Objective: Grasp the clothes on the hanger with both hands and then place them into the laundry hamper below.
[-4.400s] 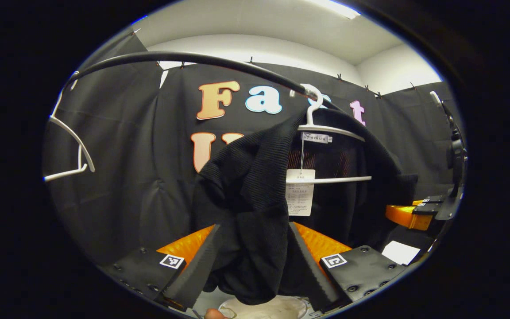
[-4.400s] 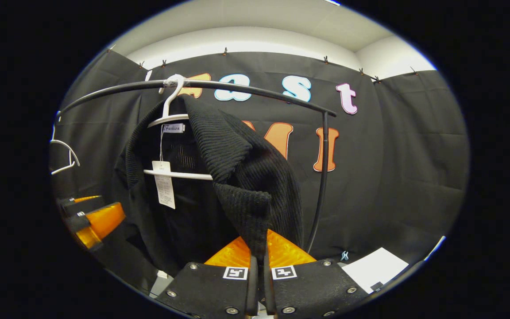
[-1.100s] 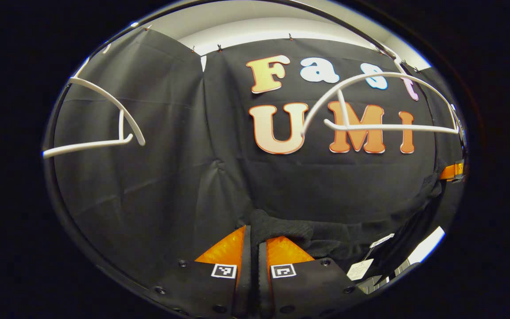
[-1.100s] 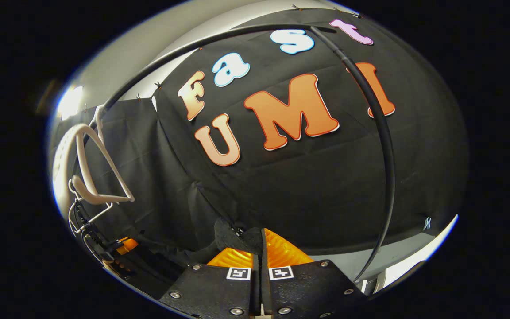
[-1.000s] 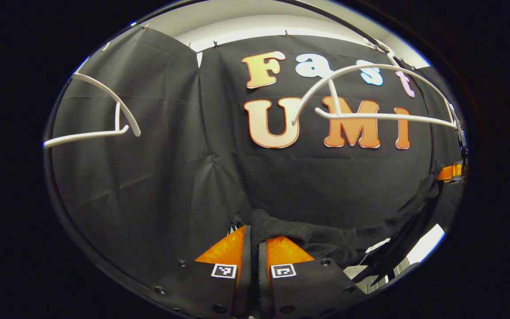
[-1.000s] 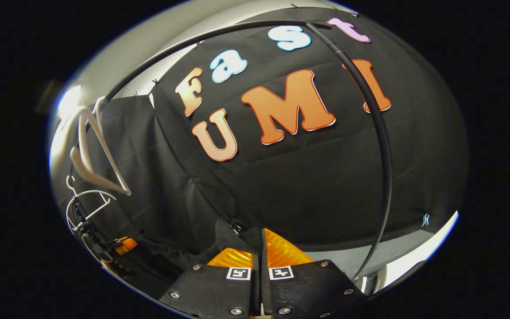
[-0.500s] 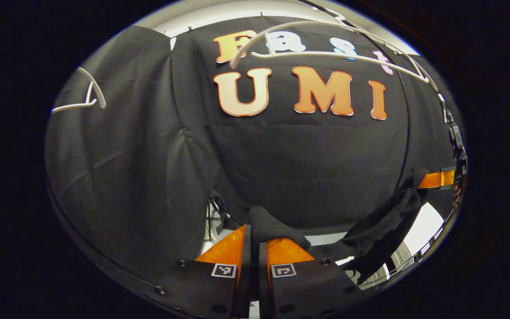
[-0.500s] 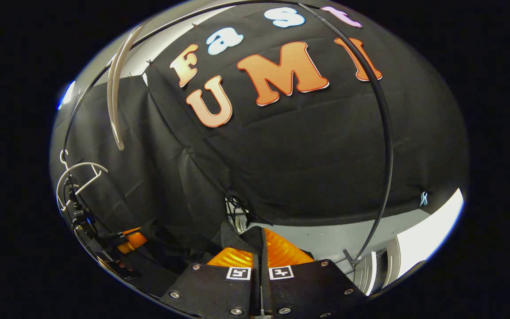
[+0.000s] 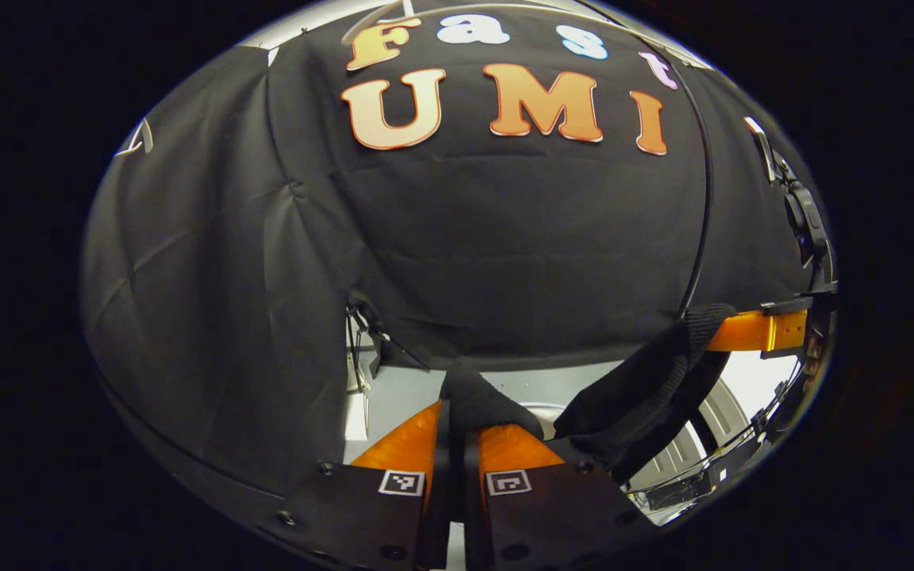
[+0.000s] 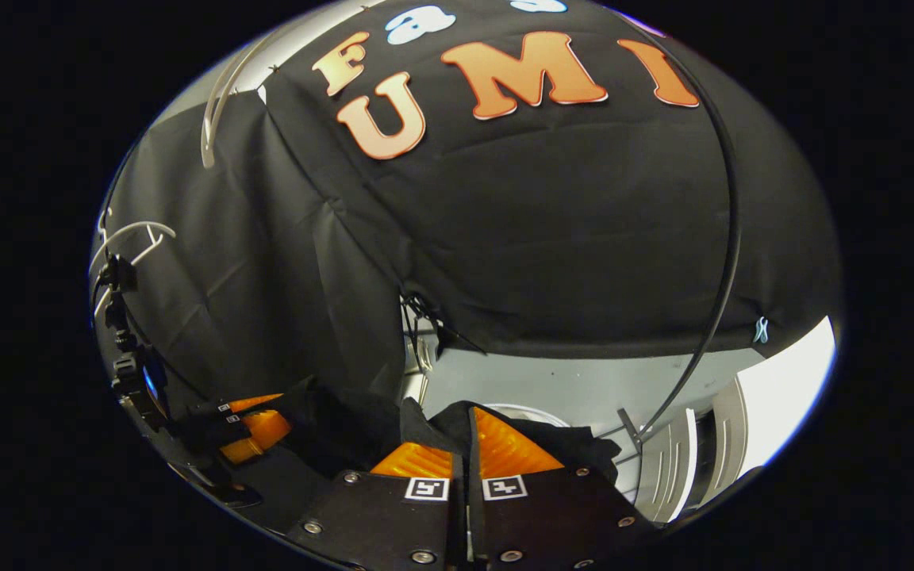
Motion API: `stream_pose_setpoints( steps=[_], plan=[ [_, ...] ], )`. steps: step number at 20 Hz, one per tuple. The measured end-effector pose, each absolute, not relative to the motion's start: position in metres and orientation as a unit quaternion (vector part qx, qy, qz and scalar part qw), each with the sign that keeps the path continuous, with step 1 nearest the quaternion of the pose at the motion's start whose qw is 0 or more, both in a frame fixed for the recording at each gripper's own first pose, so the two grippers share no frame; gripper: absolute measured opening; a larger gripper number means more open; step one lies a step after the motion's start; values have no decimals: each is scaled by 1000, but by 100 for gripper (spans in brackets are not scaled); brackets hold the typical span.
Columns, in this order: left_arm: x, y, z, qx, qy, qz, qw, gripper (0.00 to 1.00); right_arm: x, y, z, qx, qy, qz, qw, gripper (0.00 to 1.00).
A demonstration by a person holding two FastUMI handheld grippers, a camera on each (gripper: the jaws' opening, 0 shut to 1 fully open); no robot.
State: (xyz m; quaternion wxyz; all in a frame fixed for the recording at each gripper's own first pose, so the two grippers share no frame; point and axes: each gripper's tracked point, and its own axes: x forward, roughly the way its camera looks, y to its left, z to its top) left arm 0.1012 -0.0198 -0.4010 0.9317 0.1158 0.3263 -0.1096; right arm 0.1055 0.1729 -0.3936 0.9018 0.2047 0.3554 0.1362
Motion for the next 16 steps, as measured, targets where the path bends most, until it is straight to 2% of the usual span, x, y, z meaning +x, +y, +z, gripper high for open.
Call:
stream_pose_setpoints(
  steps=[4,10,15,16],
  plan=[
    [89,-20,-451,124,368,-115,915,17,99,191,-437,171,396,129,893,2],
    [67,-12,-515,148,431,-119,882,14,87,204,-499,124,461,107,872,7],
    [42,6,-558,123,506,-87,849,17,77,203,-523,120,496,90,855,10],
    [36,8,-559,112,514,-83,846,19,75,201,-526,117,499,87,854,0]
  ],
)
